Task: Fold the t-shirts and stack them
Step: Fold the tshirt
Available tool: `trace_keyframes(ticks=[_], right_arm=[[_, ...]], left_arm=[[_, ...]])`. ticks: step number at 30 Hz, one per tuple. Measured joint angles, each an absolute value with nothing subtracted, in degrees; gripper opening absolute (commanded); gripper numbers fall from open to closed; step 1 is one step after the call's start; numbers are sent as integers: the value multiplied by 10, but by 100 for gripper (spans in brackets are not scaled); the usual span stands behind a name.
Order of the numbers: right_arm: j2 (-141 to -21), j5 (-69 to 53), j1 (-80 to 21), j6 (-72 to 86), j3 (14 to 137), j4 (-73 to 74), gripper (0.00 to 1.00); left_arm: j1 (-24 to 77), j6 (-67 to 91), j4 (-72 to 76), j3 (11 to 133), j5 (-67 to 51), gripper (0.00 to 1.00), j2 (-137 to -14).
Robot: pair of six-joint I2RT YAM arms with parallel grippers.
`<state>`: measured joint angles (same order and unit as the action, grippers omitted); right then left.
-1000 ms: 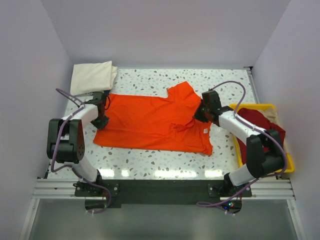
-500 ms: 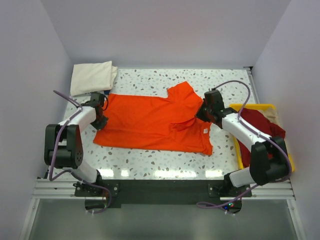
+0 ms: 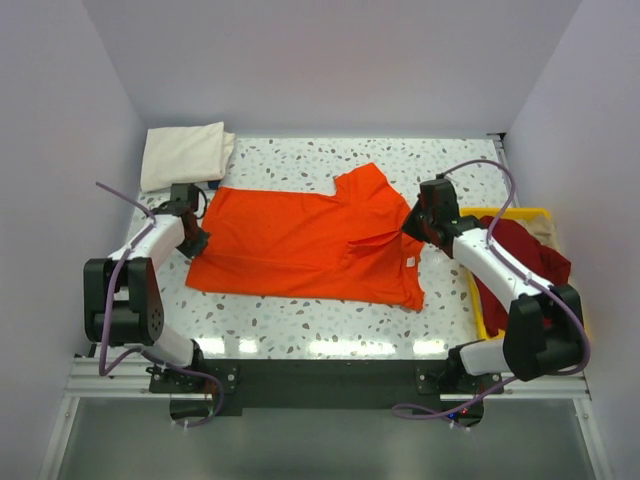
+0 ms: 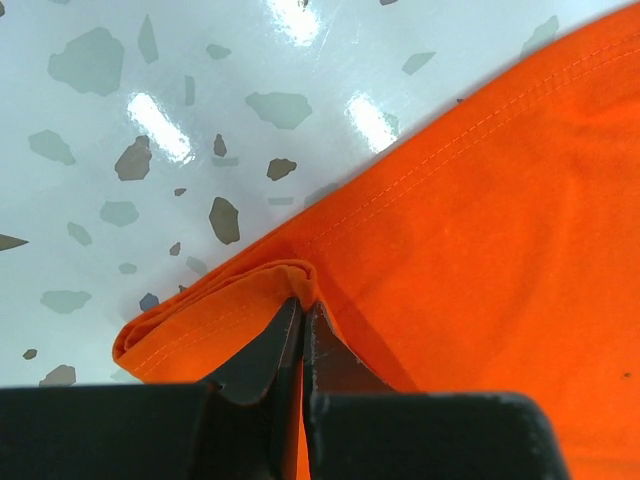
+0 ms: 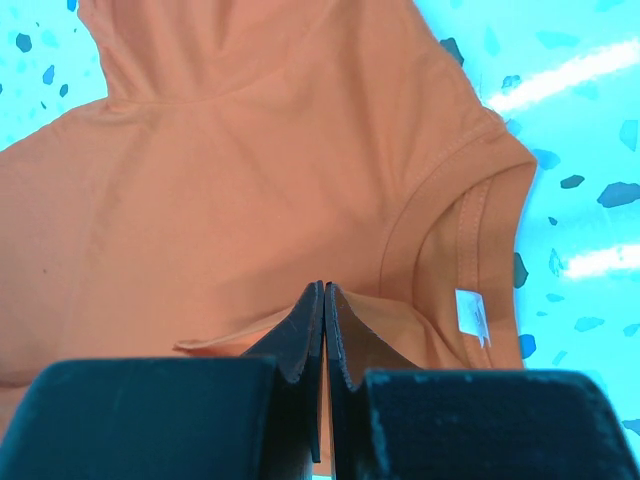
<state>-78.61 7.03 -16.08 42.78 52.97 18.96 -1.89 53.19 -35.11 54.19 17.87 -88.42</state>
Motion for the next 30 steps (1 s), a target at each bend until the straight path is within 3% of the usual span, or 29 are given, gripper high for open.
trace_keyframes(ticks=[30], right_arm=[[-789,80,-122,423,543,208,0]], left_arm=[[-27,514,-333,568,150,0,-911]])
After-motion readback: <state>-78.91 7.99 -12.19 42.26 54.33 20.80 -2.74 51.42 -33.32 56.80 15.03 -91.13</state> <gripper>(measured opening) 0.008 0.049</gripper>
